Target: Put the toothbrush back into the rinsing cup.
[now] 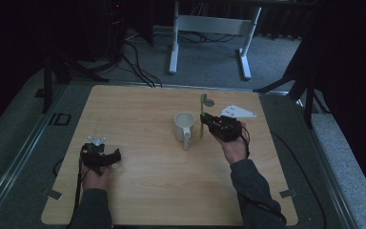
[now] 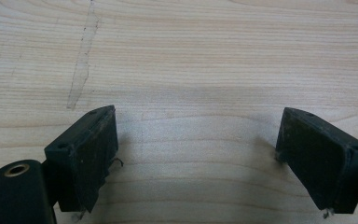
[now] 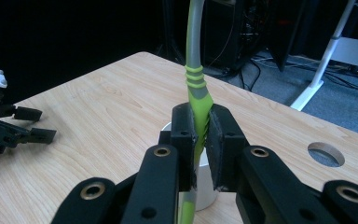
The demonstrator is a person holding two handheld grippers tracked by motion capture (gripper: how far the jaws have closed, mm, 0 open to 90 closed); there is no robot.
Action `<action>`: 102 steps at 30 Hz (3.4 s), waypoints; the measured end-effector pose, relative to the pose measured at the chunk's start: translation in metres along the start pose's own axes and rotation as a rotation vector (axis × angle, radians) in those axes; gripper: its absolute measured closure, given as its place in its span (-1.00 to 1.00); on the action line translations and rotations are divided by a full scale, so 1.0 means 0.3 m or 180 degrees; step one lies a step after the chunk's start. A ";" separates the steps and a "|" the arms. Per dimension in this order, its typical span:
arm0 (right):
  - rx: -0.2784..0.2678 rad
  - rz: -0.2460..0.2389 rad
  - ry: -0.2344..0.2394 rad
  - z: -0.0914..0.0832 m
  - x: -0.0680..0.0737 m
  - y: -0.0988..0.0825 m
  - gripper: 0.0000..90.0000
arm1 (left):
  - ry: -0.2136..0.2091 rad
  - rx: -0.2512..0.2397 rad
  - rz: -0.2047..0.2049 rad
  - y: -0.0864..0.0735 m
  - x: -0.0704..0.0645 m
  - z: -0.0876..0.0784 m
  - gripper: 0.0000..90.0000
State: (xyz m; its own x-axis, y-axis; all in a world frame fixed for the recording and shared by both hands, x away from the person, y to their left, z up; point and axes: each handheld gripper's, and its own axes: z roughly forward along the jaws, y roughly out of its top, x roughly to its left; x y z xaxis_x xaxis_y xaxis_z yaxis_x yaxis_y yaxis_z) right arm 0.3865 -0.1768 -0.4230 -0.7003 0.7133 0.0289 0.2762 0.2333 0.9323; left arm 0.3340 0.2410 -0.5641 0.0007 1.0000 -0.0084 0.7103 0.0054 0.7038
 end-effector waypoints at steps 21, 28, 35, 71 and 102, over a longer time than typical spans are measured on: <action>-0.0072 0.0015 -0.0037 0.018 -0.002 0.011 0.81 | 0.0001 0.0000 0.0000 0.000 0.000 0.000 -0.70; -0.0109 0.0013 -0.0039 0.022 -0.001 0.019 0.81 | 0.0000 -0.0001 -0.0001 0.000 0.000 0.000 -0.70; -0.0140 0.0022 -0.0034 0.027 0.004 0.023 0.81 | 0.0001 -0.0001 -0.0001 0.000 0.000 0.000 -0.70; -0.0221 -0.0004 0.0117 0.085 0.071 0.041 0.81 | 0.0002 -0.0002 -0.0001 0.000 0.000 0.000 -0.70; 0.0028 -0.0091 0.0152 0.125 0.090 -0.029 0.81 | 0.0001 -0.0005 -0.0001 0.000 0.000 0.000 -0.70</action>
State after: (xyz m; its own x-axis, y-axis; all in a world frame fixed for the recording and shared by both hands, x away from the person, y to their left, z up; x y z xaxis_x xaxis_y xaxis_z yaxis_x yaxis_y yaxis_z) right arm 0.3898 -0.1347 -0.4438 -0.7386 0.6738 0.0197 0.2612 0.2591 0.9299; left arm 0.3340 0.2409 -0.5642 0.0003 1.0000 -0.0086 0.7093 0.0058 0.7049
